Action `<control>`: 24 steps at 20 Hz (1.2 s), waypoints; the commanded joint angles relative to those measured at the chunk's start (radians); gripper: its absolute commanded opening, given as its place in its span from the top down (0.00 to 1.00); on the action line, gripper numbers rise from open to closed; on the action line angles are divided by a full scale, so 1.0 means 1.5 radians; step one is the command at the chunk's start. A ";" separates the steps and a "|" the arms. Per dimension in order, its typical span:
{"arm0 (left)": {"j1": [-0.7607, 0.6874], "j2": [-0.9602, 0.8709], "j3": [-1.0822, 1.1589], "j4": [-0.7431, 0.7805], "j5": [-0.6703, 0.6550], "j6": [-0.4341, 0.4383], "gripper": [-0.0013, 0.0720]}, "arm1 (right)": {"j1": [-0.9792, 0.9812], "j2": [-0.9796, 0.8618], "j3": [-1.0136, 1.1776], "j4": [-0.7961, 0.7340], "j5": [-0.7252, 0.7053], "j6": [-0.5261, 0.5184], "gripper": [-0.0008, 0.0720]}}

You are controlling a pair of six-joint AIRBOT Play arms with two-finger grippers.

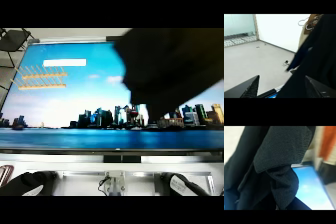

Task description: Fold the shirts.

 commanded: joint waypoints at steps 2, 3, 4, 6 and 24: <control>0.003 0.001 0.000 0.000 -0.006 0.000 0.08 | -0.168 0.016 0.001 0.001 0.024 0.030 0.91; 0.003 0.001 0.000 0.000 -0.006 0.000 0.08 | -0.185 0.015 0.001 -0.001 0.026 0.030 0.91; 0.003 0.001 0.000 0.000 -0.006 0.000 0.08 | -0.200 0.013 0.001 -0.004 0.018 0.030 0.91; 0.003 0.001 0.000 0.000 -0.006 0.000 0.08 | -0.234 0.003 0.001 -0.022 -0.016 0.072 0.91; 0.003 0.001 0.000 0.000 -0.006 0.000 0.08 | -0.309 -0.149 0.001 -0.230 -0.269 0.237 0.91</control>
